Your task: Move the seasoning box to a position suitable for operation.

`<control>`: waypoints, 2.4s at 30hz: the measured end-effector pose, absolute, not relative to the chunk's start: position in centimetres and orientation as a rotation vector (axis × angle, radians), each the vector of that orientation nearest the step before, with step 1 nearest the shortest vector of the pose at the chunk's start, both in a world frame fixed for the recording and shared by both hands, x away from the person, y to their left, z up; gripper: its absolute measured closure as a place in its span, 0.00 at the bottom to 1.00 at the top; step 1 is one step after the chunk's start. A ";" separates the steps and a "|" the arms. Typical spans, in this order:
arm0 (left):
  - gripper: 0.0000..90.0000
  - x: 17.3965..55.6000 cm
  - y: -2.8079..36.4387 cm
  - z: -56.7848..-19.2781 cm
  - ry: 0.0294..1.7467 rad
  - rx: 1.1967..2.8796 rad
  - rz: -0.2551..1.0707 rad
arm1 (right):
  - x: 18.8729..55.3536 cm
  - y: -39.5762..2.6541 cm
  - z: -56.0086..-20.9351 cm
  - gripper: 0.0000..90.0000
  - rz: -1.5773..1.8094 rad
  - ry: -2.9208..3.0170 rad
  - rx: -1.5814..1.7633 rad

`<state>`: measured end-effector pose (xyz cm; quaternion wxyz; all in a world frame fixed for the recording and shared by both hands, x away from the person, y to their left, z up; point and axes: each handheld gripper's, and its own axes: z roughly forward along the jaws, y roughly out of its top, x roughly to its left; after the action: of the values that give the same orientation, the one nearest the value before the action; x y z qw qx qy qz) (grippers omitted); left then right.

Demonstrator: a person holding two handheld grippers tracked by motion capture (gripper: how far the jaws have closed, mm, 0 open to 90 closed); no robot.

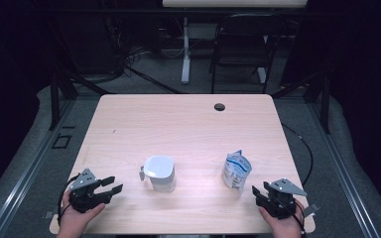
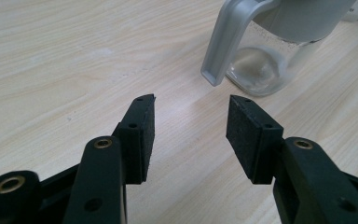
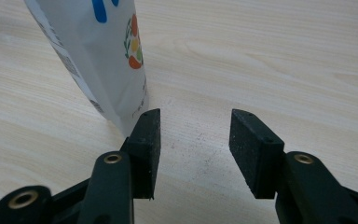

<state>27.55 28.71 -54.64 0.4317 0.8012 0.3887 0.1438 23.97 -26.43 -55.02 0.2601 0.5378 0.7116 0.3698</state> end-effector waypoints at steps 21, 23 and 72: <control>0.57 28.2 28.0 -56.0 1.004 1.969 0.314 | 23.0 -25.8 -54.1 0.63 1.035 1.999 1.397; 0.57 28.4 27.5 -55.9 1.001 1.956 0.307 | 23.0 -25.6 -53.9 0.62 1.034 2.013 1.383; 0.84 30.2 19.8 -54.6 0.962 2.073 0.455 | 21.8 -23.0 -53.3 0.64 1.145 2.181 1.197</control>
<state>30.23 19.75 -54.61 0.3948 0.8174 0.3793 0.1794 21.77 -22.99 -53.34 0.2000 0.4281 0.7803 0.4098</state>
